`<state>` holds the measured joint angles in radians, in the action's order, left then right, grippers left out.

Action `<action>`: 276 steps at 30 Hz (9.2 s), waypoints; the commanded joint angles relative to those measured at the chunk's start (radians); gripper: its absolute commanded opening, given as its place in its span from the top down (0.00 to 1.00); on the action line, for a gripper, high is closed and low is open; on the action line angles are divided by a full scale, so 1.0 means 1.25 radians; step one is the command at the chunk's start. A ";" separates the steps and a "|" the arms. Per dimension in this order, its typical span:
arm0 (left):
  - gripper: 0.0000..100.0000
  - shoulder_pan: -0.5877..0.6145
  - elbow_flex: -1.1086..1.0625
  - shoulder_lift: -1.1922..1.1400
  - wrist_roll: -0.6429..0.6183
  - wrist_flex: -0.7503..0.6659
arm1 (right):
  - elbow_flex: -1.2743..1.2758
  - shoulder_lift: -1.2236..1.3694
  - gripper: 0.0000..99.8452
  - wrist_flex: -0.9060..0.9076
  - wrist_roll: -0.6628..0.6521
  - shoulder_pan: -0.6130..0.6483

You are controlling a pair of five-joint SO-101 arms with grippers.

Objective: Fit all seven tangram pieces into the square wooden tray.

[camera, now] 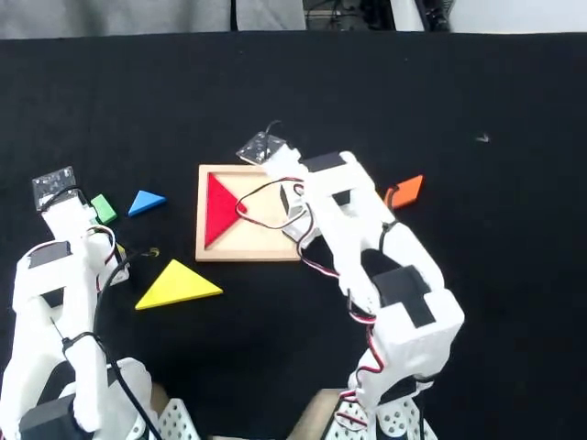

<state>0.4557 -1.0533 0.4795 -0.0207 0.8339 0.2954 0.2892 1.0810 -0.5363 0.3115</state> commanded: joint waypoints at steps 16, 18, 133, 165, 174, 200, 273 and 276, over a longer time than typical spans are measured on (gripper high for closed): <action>0.88 0.004 0.003 0.021 -0.010 -0.012 | -0.052 0.024 0.84 -0.031 -0.029 -0.044; 0.88 0.004 0.003 0.021 -0.010 -0.012 | -0.053 0.024 0.87 -0.032 -0.029 -0.045; 0.88 0.006 0.003 0.016 -0.010 -0.012 | 0.224 -0.165 0.78 -0.001 0.108 0.010; 0.88 0.007 0.003 0.016 -0.010 -0.012 | 0.193 -0.283 0.77 0.012 0.140 -0.072; 0.88 0.007 0.003 0.016 -0.010 -0.011 | 0.179 -0.184 0.77 -0.034 0.129 -0.091; 0.88 0.007 0.003 0.016 -0.010 -0.011 | 0.157 -0.187 0.75 0.022 0.120 -0.076; 0.88 0.007 0.002 0.016 -0.010 -0.011 | 0.144 -0.148 0.75 0.031 0.200 -0.038; 0.88 0.007 0.002 0.016 -0.010 -0.011 | 0.142 -0.136 0.76 0.031 0.200 -0.038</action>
<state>0.4557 -1.0533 0.4795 -0.0207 0.8339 0.5010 0.1220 1.1301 -0.2954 0.2685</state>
